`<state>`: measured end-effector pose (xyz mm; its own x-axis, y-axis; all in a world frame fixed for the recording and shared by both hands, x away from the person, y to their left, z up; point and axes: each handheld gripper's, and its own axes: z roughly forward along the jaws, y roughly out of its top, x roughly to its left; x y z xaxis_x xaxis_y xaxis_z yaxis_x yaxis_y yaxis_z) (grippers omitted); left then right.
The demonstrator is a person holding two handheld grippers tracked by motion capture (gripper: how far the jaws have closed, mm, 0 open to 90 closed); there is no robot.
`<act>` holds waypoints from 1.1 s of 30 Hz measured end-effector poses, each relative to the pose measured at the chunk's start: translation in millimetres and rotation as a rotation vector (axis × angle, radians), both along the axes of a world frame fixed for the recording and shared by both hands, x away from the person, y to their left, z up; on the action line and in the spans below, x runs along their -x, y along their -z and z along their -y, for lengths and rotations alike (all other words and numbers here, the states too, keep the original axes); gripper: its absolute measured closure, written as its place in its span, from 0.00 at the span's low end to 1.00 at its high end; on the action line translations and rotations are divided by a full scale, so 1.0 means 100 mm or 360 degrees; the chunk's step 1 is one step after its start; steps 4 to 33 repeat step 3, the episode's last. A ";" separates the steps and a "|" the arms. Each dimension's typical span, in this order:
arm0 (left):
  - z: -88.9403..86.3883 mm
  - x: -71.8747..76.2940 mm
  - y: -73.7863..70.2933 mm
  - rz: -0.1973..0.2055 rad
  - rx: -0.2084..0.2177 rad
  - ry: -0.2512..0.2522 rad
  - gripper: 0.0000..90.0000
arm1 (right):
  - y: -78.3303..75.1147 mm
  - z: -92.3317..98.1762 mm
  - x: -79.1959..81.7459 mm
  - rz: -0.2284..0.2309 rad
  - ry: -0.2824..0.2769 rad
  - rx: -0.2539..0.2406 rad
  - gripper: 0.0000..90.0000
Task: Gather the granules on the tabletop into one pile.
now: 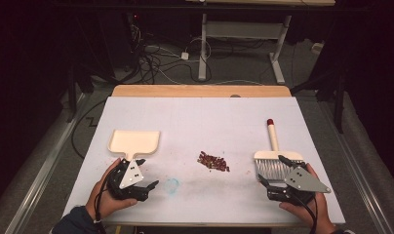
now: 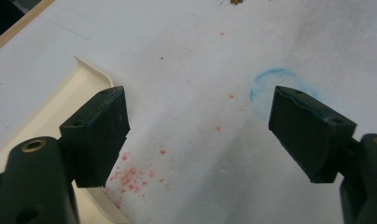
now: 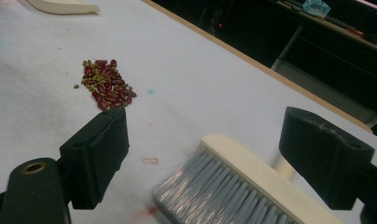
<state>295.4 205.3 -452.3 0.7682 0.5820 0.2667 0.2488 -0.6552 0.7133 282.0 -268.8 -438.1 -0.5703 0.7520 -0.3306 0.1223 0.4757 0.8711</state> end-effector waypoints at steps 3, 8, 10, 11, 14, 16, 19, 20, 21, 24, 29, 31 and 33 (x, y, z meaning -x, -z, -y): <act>0.00 -0.01 0.00 -0.0001 0.0004 -0.0006 0.22 | 0.00 0.01 0.00 0.0003 -0.0003 -0.0012 0.18; 0.00 -0.01 0.00 -0.0001 0.0004 -0.0006 0.22 | 0.00 0.01 0.00 0.0003 -0.0003 -0.0012 0.18; 0.00 -0.01 0.00 -0.0001 0.0004 -0.0006 0.22 | 0.00 0.01 0.00 0.0003 -0.0003 -0.0012 0.18; 0.00 -0.01 0.00 -0.0001 0.0004 -0.0006 0.22 | 0.00 0.01 0.00 0.0003 -0.0003 -0.0012 0.18; 0.00 -0.01 0.00 -0.0001 0.0004 -0.0006 0.22 | 0.00 0.01 0.00 0.0003 -0.0003 -0.0012 0.18; 0.00 -0.01 0.00 -0.0001 0.0004 -0.0006 0.22 | 0.00 0.01 0.00 0.0003 -0.0003 -0.0012 0.18; 0.00 -0.01 0.00 -0.0001 0.0004 -0.0006 0.22 | 0.00 0.01 0.00 0.0003 -0.0003 -0.0012 0.18; 0.00 -0.01 0.00 -0.0001 0.0004 -0.0006 0.22 | 0.00 0.01 0.00 0.0003 -0.0003 -0.0012 0.18; 0.00 -0.01 0.00 -0.0001 0.0004 -0.0006 0.22 | 0.00 0.01 0.00 0.0003 -0.0003 -0.0012 0.18; 0.00 -0.01 0.00 -0.0001 0.0004 -0.0006 0.22 | 0.00 0.01 0.00 0.0003 -0.0003 -0.0012 0.18; 0.00 -0.01 0.00 -0.0001 0.0004 -0.0006 0.22 | 0.00 0.01 0.00 0.0003 -0.0003 -0.0012 0.18; 0.00 -0.01 0.00 -0.0001 0.0004 -0.0006 0.22 | 0.00 0.01 0.00 0.0003 -0.0003 -0.0012 0.18; 0.00 -0.01 0.00 -0.0001 0.0004 -0.0006 0.22 | 0.00 0.01 0.00 0.0003 -0.0003 -0.0012 0.18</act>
